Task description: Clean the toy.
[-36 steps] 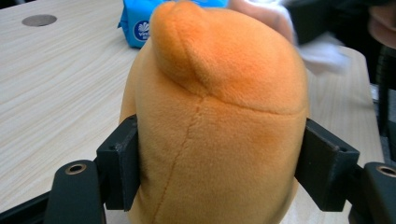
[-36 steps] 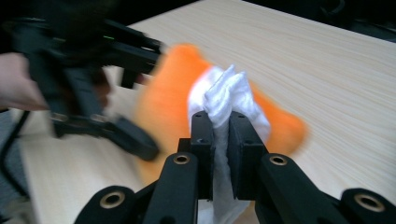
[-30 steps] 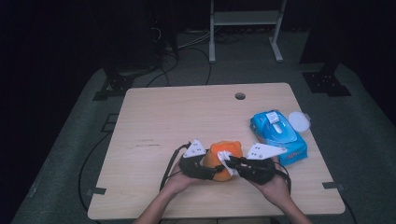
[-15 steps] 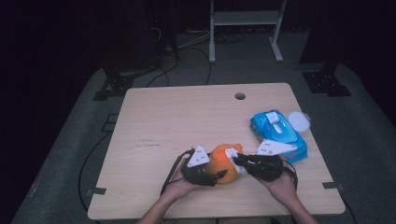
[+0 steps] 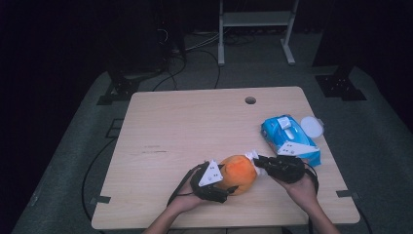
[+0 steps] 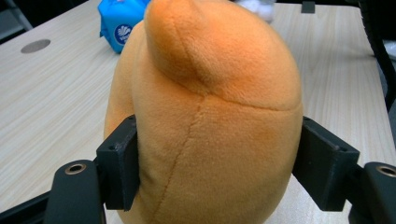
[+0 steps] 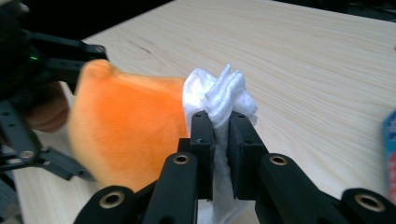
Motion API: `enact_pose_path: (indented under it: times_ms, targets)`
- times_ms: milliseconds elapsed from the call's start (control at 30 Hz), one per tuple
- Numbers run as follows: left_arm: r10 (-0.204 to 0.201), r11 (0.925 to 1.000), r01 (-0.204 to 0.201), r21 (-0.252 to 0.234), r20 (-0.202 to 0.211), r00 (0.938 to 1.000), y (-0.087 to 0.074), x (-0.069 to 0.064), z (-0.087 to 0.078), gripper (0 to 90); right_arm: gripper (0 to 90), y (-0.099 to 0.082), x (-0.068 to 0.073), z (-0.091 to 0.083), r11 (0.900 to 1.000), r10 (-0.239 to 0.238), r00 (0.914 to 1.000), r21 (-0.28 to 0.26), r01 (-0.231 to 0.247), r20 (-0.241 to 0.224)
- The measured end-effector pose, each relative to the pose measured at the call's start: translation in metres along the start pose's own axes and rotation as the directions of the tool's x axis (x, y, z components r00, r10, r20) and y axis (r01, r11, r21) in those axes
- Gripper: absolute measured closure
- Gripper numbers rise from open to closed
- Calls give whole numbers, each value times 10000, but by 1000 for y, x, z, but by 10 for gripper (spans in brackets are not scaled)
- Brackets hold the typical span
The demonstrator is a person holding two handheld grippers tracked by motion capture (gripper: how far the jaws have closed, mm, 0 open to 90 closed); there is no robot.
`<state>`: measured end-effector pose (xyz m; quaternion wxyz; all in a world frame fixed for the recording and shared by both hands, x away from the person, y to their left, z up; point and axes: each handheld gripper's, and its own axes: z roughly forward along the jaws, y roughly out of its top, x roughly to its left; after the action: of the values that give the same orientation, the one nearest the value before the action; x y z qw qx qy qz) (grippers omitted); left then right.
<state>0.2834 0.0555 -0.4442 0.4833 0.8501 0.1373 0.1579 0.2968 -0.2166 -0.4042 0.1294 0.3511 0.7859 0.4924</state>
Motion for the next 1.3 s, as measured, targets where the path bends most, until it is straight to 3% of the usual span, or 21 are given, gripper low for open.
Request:
enact_pose_path:
  times_ms: [100,200,300,433,567,700,733,833,900,967,1033,1133,1233,1300]
  targets:
    - [270,9996,-270,92,10,9996,1,-3,0,261,807,1,-1,-1,9998,-169,9996,98,167,220]
    - [470,9987,-469,180,-58,9989,2,-6,0,261,809,1,-3,-3,9999,82,9999,110,-83,62]
    - [647,9978,-646,175,-68,9979,2,-8,1,261,809,7,10,-4,9996,242,9958,-95,-251,-886]
    - [901,9957,-899,231,-79,9959,2,-11,1,258,809,16,34,3,9996,-271,9837,-139,250,-1775]
    - [916,9955,-913,239,-100,9957,2,-12,1,256,808,15,29,5,9996,-268,9855,-104,254,-1675]
    - [1083,9938,-1081,269,-56,9941,3,-14,2,256,808,10,13,1,9999,-141,9964,55,146,-837]
    - [1121,9934,-1120,267,-43,9937,3,-14,3,256,809,9,10,0,10000,-45,9965,78,52,-829]
    - [1333,9905,-1335,336,90,9910,5,-16,5,255,809,12,16,0,9999,112,9915,46,-107,-1296]
    - [1603,9859,-1609,461,162,9869,6,-20,6,256,809,16,29,4,9999,-126,9844,64,139,-1756]
    - [1720,9836,-1726,518,152,9850,6,-21,6,255,809,20,38,9,9979,-577,9841,186,617,-1680]
    - [1613,9855,-1622,495,222,9867,5,-19,5,257,808,21,36,13,9977,-594,9873,242,637,-1470]
    - [1646,9852,-1658,441,281,9860,5,-20,6,258,808,16,20,11,9988,-286,9965,373,315,-780]
    - [1632,9856,-1644,398,320,9861,5,-19,5,258,808,9,4,7,9980,-116,9999,623,118,-39]
    - [1379,9897,-1391,328,378,9897,4,-15,4,258,808,4,-5,4,9972,103,9997,742,-118,199]
